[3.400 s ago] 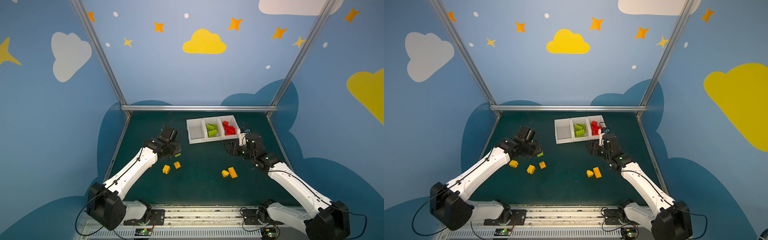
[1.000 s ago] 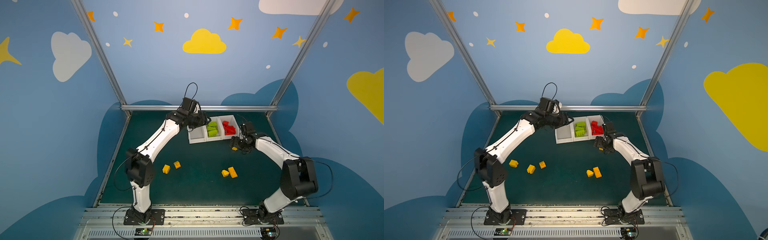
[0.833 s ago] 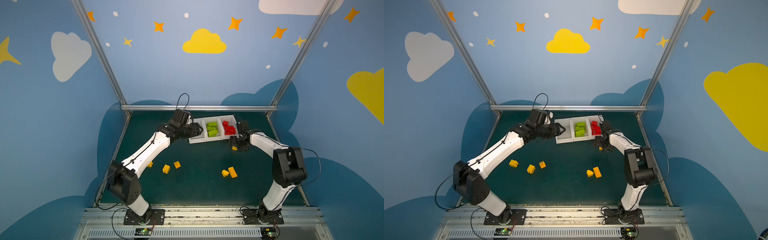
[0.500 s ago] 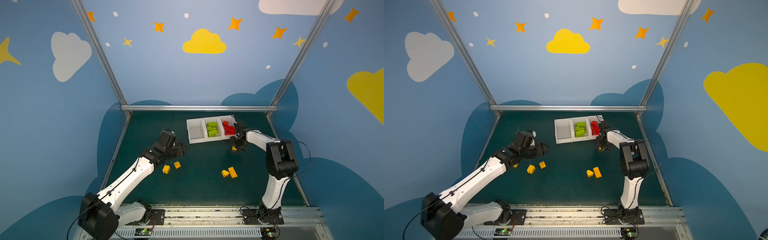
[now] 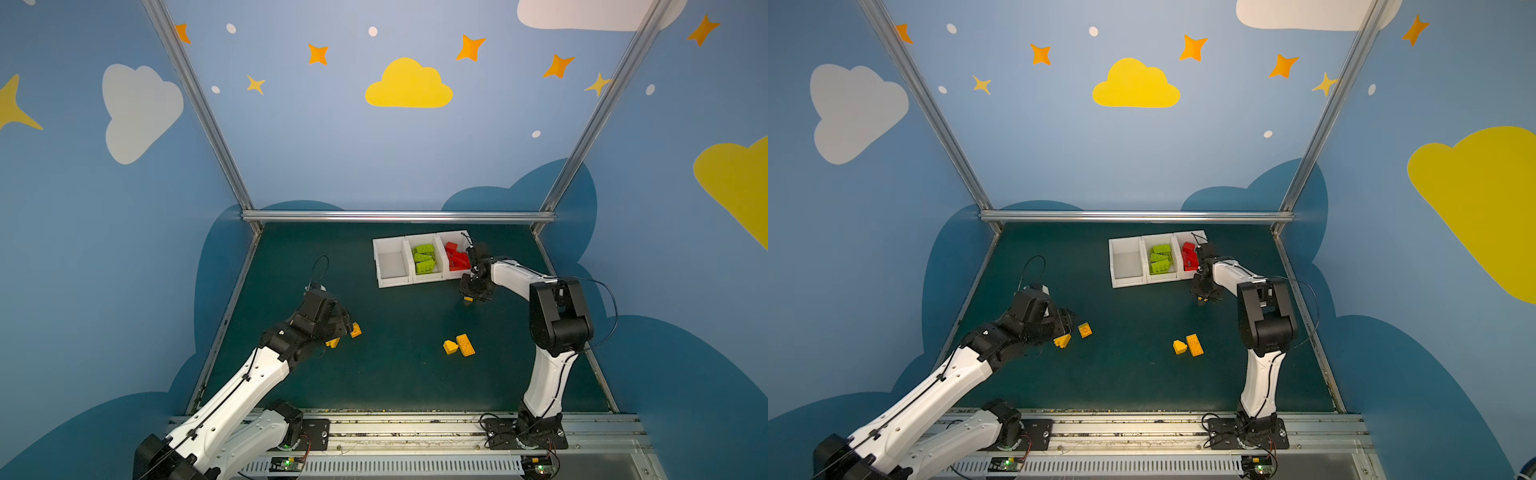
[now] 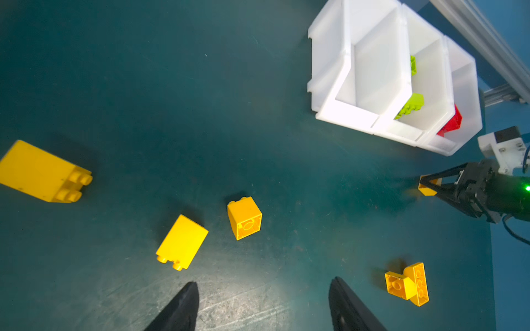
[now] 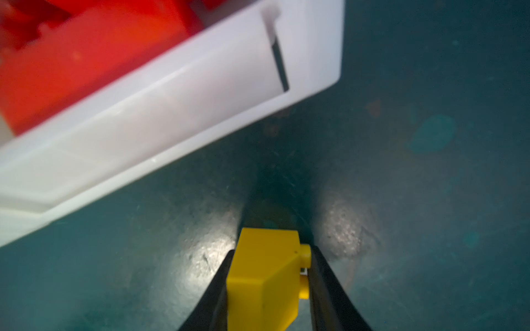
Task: Sort the legos into containers by color
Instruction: Pick up the lego from the middle-right of the table, then place the lego in the container.
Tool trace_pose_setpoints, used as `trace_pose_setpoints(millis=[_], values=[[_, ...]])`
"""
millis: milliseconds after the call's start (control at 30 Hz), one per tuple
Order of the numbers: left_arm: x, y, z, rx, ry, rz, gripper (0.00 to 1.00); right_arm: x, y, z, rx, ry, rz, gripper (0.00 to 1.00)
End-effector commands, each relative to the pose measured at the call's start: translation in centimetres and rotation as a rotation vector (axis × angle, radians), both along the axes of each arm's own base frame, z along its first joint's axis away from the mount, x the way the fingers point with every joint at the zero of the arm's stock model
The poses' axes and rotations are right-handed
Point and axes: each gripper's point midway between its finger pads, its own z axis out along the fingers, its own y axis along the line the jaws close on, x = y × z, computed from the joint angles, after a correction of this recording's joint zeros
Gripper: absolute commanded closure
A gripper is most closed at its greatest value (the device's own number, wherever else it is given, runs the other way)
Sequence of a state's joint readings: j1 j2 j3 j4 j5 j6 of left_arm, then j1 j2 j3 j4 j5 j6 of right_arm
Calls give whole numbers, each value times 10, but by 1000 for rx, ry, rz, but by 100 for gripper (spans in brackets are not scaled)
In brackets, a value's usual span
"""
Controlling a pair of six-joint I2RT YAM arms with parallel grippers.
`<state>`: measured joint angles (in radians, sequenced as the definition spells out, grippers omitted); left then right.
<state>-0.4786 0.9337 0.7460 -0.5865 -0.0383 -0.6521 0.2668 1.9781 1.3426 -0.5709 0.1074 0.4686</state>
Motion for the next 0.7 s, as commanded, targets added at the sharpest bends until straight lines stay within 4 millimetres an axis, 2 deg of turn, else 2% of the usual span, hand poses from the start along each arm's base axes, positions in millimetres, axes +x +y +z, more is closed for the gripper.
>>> trace_pose_setpoints(millis=[0,100,200,300,433,533,667], values=[[-10,16,-14,42,45,55,29,-1,5,14,7,-3,29,63],[-17,29,-23,58,71,125,28,-3,18,31,31,-25,67,65],[-25,41,-32,68,85,183,27,-4,42,58,60,-74,135,65],[-32,49,-42,66,92,217,26,-3,74,84,107,-121,213,65],[-40,56,-54,59,116,252,26,4,127,118,211,-169,335,65],[-45,58,-61,56,130,266,24,15,161,137,265,-204,405,64],[-48,60,-67,56,139,273,22,34,199,153,342,-238,455,63]])
